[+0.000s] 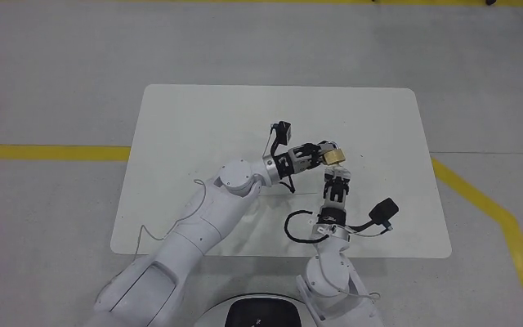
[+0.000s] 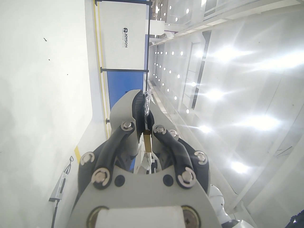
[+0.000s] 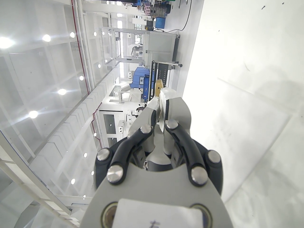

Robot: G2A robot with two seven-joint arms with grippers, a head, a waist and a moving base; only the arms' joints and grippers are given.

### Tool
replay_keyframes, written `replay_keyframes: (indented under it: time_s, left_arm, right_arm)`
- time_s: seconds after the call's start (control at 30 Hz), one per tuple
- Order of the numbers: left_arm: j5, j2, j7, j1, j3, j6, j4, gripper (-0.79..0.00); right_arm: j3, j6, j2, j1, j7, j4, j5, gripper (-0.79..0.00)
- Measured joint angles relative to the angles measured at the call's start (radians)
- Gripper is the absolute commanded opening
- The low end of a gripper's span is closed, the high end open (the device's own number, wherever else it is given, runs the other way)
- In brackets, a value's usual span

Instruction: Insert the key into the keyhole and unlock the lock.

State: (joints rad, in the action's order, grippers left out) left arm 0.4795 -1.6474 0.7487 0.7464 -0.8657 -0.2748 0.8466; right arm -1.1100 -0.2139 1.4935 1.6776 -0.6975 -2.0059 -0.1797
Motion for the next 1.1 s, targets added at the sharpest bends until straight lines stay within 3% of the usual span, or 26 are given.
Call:
replay_keyframes:
  time_s: [0.1, 0.13, 0.17, 0.2, 0.27, 0.8, 0.93, 1.1]
  left_arm:
    - [-0.006, -0.003, 0.0, 0.0, 0.004, 0.002, -0.003, -0.785]
    - [-0.006, -0.004, -0.003, -0.001, 0.005, 0.003, -0.006, -0.785]
    - [-0.005, -0.005, -0.006, -0.001, 0.005, 0.006, -0.01, -0.785]
    - [-0.004, -0.006, -0.008, -0.002, 0.005, 0.007, -0.012, -0.785]
    - [-0.002, -0.009, -0.011, -0.004, 0.005, 0.007, -0.018, -0.785]
    - [0.037, -0.022, -0.031, -0.01, -0.019, -0.015, -0.071, -0.785]
    - [0.045, -0.008, -0.052, -0.015, -0.071, -0.029, -0.079, -0.785]
    - [-0.076, 0.024, -0.088, -0.009, -0.118, -0.004, -0.047, -0.785]
  right_arm:
    - [-0.007, 0.003, 0.002, 0.007, 0.002, -0.003, 0.002, -0.785]
    - [-0.01, 0.003, 0.003, 0.01, 0.002, -0.004, 0.003, -0.545]
    - [-0.013, 0.004, 0.003, 0.013, 0.003, -0.006, 0.005, -0.449]
    - [-0.016, 0.005, 0.004, 0.016, 0.003, -0.007, 0.007, -0.209]
    - [-0.024, 0.008, 0.005, 0.025, 0.006, -0.01, 0.01, 0.0]
    - [-0.083, 0.054, 0.006, 0.099, 0.051, -0.047, 0.016, 0.0]
    - [-0.109, 0.049, 0.002, 0.116, 0.09, -0.065, 0.008, 0.0]
    - [-0.108, 0.049, 0.002, 0.116, 0.09, -0.064, 0.008, 0.0]
